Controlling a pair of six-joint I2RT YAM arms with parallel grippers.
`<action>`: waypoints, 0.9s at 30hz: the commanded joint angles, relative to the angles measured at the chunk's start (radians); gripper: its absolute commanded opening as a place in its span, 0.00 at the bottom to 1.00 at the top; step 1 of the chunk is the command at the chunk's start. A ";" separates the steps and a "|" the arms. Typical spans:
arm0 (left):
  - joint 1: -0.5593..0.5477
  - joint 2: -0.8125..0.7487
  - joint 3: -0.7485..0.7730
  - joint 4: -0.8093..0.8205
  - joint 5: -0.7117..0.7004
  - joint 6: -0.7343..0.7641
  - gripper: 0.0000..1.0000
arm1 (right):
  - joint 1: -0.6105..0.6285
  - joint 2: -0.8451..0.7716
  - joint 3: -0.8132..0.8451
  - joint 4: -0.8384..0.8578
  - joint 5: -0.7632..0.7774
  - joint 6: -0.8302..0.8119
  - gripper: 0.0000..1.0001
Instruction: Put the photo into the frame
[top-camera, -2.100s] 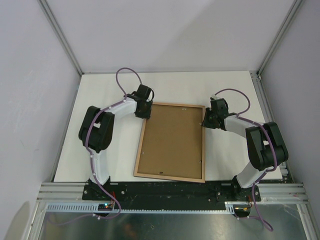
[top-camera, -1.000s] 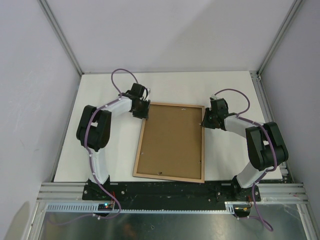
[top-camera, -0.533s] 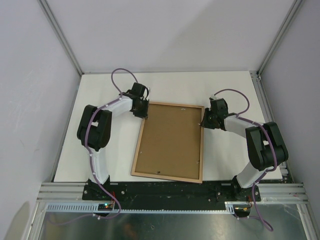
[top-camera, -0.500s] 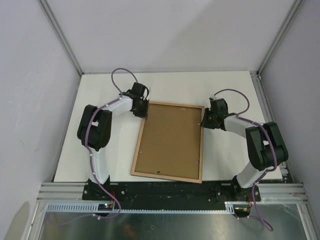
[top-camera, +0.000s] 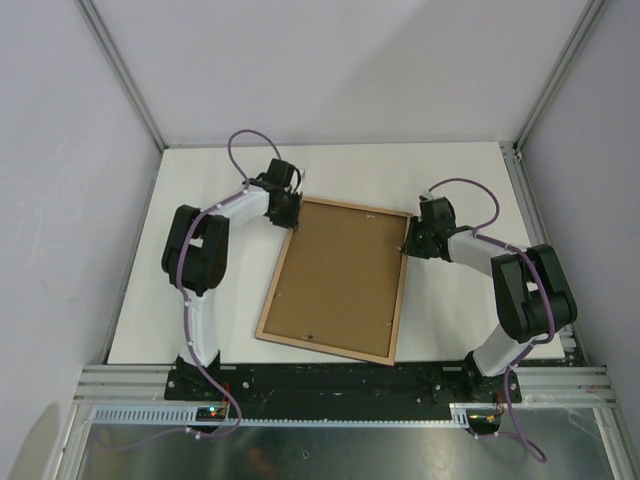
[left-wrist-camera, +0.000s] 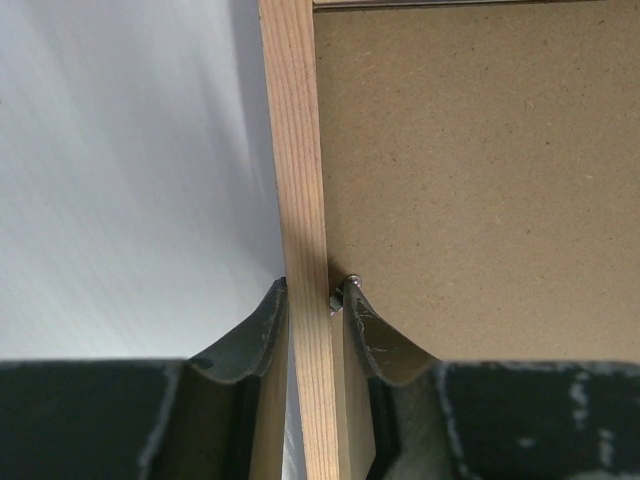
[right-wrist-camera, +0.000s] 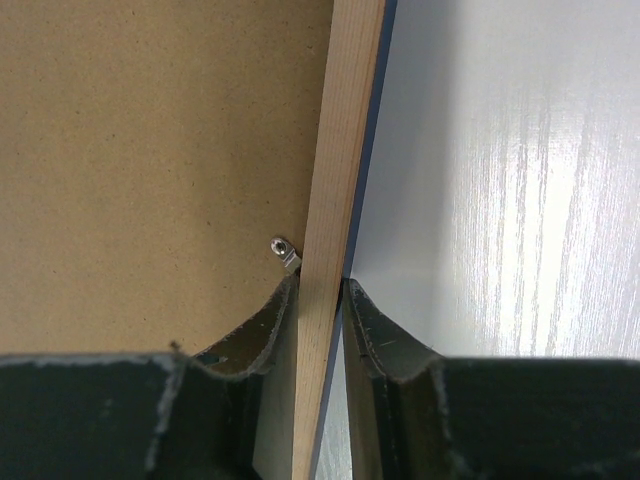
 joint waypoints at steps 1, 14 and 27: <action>0.010 0.049 0.078 0.051 -0.050 0.070 0.00 | 0.030 -0.055 -0.010 -0.079 0.013 0.012 0.26; 0.027 0.085 0.215 0.052 -0.015 0.027 0.45 | 0.035 -0.184 -0.037 -0.135 0.062 0.123 0.45; 0.083 -0.276 -0.031 -0.095 -0.249 -0.544 0.72 | 0.017 -0.313 -0.045 -0.157 0.064 0.100 0.56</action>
